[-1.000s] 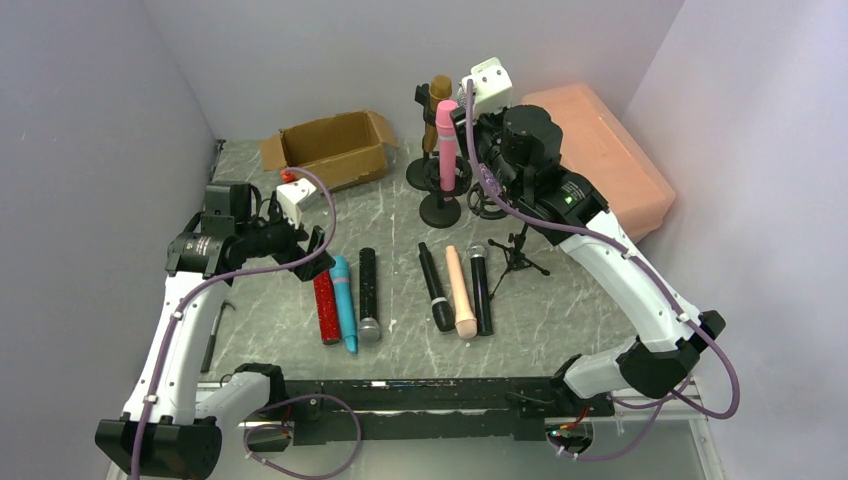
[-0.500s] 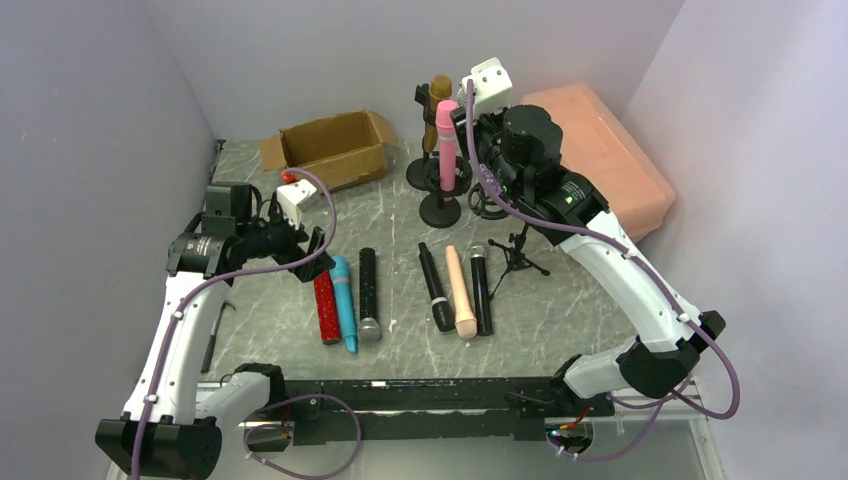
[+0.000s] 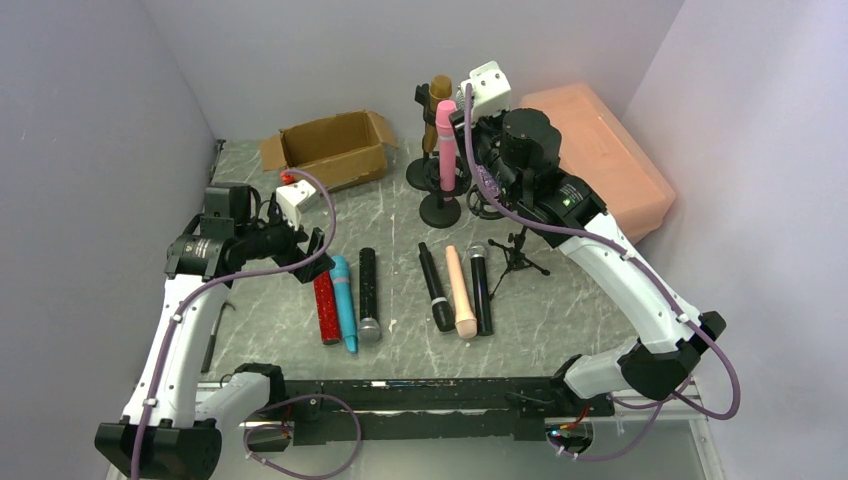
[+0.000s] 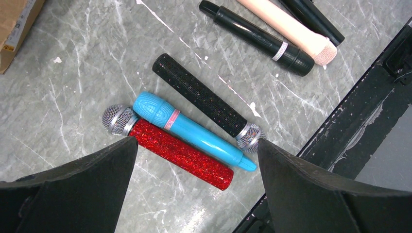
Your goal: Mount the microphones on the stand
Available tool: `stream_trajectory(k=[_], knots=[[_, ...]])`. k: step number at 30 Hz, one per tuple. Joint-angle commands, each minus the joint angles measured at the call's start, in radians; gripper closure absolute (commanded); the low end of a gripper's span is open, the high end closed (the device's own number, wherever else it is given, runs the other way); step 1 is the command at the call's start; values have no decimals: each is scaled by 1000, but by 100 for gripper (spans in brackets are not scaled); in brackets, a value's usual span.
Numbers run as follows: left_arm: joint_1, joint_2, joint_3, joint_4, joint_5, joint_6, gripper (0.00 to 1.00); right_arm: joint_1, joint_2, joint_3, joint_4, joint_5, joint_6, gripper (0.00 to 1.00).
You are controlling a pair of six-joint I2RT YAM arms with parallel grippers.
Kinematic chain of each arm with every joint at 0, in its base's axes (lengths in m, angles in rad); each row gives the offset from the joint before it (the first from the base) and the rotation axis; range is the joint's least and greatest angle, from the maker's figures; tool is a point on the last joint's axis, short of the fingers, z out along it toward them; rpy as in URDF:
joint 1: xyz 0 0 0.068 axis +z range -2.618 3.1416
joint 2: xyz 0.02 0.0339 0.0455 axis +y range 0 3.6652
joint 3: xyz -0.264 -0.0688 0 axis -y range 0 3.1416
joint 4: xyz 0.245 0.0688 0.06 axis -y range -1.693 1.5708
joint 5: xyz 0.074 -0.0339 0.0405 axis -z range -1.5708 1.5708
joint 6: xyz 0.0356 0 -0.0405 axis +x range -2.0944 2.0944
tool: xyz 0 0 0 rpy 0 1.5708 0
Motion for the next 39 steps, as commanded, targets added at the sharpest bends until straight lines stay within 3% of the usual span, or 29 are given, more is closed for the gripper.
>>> stream_trajectory(k=[1,6,15,25,39], knots=[[-2,-17,2,2,2,15,1,-7,9,47,-6,-67,-13,100],[-1,-22,-1,4,1,16,1,-7,21,97,-38,-135,-13,100],[-1,-14,-4,7,10,16,1,-6,-32,26,-1,-92,-26,100],[-2,-8,-15,12,20,4,1,-6,2,164,-22,-97,2,100],[-1,-10,-14,6,26,8,1,-9,-15,39,-3,-39,-2,100]])
